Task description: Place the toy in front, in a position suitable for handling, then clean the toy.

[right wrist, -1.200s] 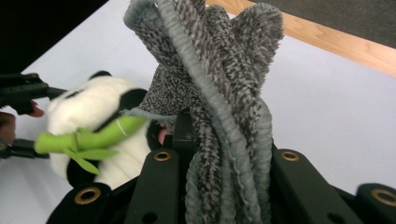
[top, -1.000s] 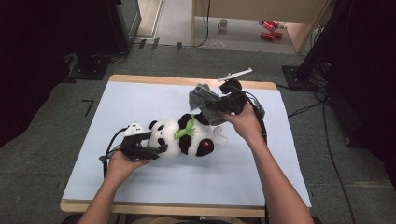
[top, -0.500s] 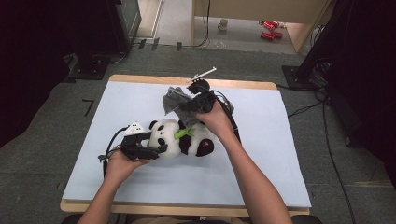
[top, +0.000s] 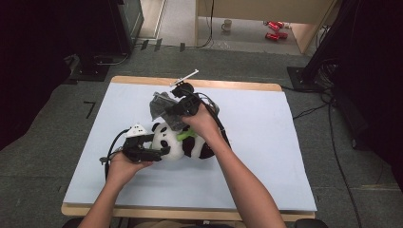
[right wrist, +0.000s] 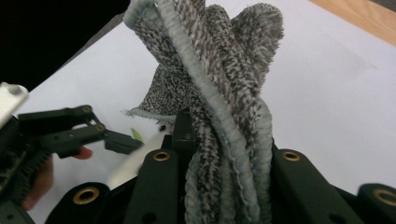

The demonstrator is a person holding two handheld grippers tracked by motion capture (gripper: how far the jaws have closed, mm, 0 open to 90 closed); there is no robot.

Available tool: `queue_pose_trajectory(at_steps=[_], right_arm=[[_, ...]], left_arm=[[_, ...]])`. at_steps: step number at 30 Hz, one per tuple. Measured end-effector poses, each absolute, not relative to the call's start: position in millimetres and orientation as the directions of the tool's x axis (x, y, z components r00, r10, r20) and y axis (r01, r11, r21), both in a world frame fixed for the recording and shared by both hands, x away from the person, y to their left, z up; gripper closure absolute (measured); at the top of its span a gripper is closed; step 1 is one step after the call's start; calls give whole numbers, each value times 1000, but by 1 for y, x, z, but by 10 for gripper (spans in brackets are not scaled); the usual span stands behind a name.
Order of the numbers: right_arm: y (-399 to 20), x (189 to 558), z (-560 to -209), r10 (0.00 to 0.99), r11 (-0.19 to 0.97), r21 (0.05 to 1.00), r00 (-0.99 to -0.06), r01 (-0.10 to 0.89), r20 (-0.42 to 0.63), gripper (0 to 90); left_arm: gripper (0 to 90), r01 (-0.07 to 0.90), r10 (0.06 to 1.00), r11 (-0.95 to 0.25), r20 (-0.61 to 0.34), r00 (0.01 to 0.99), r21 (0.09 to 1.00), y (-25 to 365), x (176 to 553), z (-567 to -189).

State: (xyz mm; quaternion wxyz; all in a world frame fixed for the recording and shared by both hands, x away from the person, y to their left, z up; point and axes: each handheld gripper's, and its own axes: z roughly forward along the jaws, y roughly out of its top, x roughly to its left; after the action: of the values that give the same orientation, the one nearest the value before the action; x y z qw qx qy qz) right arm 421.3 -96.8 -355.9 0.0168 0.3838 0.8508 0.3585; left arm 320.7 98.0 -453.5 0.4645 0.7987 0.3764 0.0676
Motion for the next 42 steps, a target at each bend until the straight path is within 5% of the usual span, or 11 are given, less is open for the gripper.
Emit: queue_pose_trajectory(at_steps=[11, 42], right_arm=[[-62, 421, -384, 638, 508, 550, -719, 662, 275, 730], [-112, 436, -388, 713, 491, 489, -655, 721, 249, 739]], left_arm=[[162, 540, 658, -291, -244, 712, 790, 100, 322, -454], [179, 554, 663, -277, -262, 701, 785, 100, 321, -455]])
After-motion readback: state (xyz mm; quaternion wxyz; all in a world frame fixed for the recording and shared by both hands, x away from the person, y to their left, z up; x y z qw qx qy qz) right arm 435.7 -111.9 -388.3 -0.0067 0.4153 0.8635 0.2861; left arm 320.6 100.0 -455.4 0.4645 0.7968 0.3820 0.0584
